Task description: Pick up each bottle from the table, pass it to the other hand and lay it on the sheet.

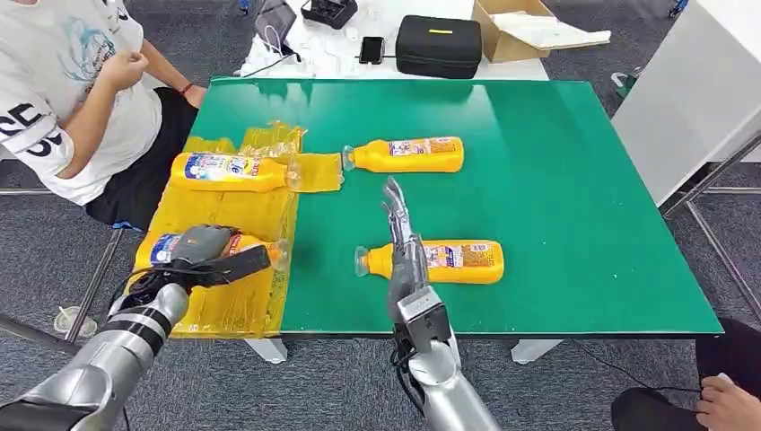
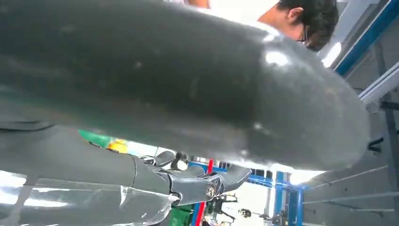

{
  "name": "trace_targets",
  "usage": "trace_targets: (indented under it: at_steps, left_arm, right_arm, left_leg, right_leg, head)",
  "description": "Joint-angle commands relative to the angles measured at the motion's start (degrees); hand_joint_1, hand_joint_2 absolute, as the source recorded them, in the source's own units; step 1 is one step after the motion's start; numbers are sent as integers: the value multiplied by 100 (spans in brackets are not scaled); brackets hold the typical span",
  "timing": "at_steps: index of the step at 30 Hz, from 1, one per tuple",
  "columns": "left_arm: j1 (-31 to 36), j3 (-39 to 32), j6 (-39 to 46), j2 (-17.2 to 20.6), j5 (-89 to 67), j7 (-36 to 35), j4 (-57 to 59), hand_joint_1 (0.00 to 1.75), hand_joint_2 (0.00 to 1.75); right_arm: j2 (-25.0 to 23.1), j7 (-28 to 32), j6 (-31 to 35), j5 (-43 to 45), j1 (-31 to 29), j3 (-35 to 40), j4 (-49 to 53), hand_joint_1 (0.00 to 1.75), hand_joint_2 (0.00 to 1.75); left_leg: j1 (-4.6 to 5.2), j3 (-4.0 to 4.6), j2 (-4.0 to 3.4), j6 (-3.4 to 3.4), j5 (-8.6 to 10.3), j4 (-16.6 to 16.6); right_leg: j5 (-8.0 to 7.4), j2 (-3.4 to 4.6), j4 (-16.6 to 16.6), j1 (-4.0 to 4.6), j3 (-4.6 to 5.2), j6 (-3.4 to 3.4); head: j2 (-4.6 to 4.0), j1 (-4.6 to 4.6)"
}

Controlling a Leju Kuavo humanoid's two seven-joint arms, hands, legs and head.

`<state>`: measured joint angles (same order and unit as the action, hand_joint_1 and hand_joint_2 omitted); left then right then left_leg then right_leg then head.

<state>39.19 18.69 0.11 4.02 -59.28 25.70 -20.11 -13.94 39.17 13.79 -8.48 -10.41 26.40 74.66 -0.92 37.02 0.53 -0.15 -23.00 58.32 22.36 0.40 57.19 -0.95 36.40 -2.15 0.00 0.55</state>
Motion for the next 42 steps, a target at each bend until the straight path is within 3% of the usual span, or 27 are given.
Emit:
trace_targets:
  at_steps: [1,5,6,15,23,27,30,31,33,35,37,42]
  left_arm:
    - [88,-30,-379,106,256,95,468,3,175]
    - [19,-158,-559,103,419,246,435,0,175]
    - [-8,-227,-729,100,526,374,424,0,0]
    - [-130,-438,-1126,101,922,750,335,0,0]
    - [-420,-1005,-2141,136,2039,1430,-143,0,0]
    - [-449,-988,-2096,116,2052,1430,-148,0,0]
    - [-989,-1525,-1804,-190,3839,1430,-1396,0,0]
    - [-1200,-1859,-1227,-458,4597,1430,-2023,0,175]
    - [-1152,-1958,-956,-636,4733,1430,-2072,0,175]
    - [-1333,-2415,494,-947,5020,1430,-2950,0,175]
    - [-1517,-2751,1189,-1168,5304,1430,-3814,0,175]
    - [-1958,-2788,1298,-1262,5380,1430,-4428,0,175]
  right_arm:
    - [75,-31,-104,31,-345,170,-719,0,0]
    - [50,-41,-152,31,-379,184,-818,0,0]
    - [46,-45,-178,18,-395,195,-868,0,0]
    - [44,-49,-262,22,-455,120,-1015,0,0]
    - [149,-174,-96,-258,-572,78,-1260,0,0]
    - [188,-168,-113,-257,-594,54,-1287,0,0]
    - [409,-867,328,-1054,-877,126,-1650,0,0]
    - [505,-1169,586,-1451,-1024,53,-1852,0,175]
    - [588,-1270,567,-1535,-1125,-45,-1955,0,175]
    - [675,-1801,902,-2279,-1235,-178,-2146,0,175]
    - [882,-2284,935,-2759,-1329,-349,-2246,0,175]
    - [1285,-2849,598,-3318,-1536,-479,-2515,0,175]
  left_leg:
    - [-4,-26,-18,4,-8,-3]
    - [-1,-23,-14,2,-4,-4]
    - [-2,-32,-18,4,-8,-5]
    - [1,-34,-16,4,-5,-6]
    - [3,-43,-9,2,2,-8]
    - [2,-48,-10,1,2,-8]
    - [0,-58,-5,5,2,-13]
    - [6,-54,1,7,6,-13]
    - [3,-48,11,10,9,-10]
    - [1,-39,22,11,8,-1]
    - [1,-20,31,10,10,5]
    - [4,-27,12,17,7,4]
  right_leg:
    - [1,11,-8,8,-24,10]
    - [-6,9,-5,3,-18,15]
    - [-4,10,-8,6,-28,18]
    - [-6,11,-8,2,-33,16]
    - [-6,7,-8,1,-45,16]
    - [-7,7,-9,1,-48,14]
    - [-5,-2,-17,4,-61,18]
    - [-7,-4,-16,-2,-58,13]
    - [-7,-18,-18,1,-59,11]
    - [-6,-33,-14,5,-49,13]
    - [-4,-42,-8,4,-33,11]
    - [-6,-20,-10,3,-38,9]
  head:
    - [0,-2]
    - [0,0]
    - [0,0]
    - [0,2]
    - [0,2]
    - [0,2]
    - [0,-2]
    - [0,0]
    - [0,2]
    - [0,2]
    - [2,-4]
    - [0,-2]
